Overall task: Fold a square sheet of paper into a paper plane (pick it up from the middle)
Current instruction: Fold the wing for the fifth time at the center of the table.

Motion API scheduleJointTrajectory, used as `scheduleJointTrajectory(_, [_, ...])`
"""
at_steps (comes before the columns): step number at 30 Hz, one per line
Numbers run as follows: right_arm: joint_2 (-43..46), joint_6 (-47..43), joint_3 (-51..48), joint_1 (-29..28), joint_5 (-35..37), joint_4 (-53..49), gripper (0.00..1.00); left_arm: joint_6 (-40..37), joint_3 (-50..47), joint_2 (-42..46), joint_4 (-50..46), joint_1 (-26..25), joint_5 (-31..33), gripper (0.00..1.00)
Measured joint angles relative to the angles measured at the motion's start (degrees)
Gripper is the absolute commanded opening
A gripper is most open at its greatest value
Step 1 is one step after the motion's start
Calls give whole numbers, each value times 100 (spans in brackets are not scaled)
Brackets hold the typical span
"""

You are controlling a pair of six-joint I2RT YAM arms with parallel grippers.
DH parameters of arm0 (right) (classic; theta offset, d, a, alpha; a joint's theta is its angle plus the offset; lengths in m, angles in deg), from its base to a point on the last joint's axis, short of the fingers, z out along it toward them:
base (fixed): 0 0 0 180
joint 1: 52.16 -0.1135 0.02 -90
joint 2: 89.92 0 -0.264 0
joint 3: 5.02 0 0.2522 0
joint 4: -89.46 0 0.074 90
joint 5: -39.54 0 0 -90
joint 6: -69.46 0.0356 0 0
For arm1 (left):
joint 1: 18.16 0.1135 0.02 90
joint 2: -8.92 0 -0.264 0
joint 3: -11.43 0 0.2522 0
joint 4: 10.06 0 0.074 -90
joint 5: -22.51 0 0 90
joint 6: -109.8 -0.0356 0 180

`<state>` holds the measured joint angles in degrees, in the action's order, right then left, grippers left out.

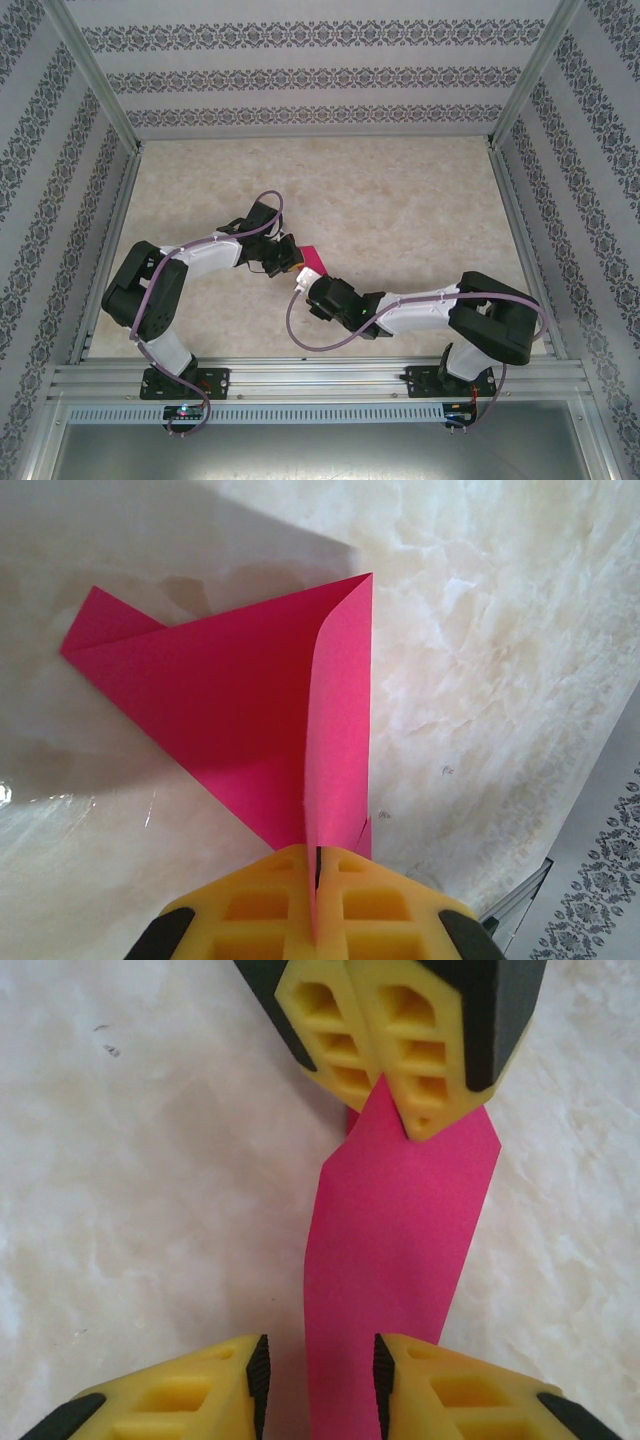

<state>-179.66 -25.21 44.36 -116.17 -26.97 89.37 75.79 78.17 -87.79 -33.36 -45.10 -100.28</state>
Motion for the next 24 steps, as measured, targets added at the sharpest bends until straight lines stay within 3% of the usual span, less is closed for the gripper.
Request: scheduleJointTrajectory(24, [-162,-138,7,-2,317,-17,17,-24,22,0,-92,4,2,0])
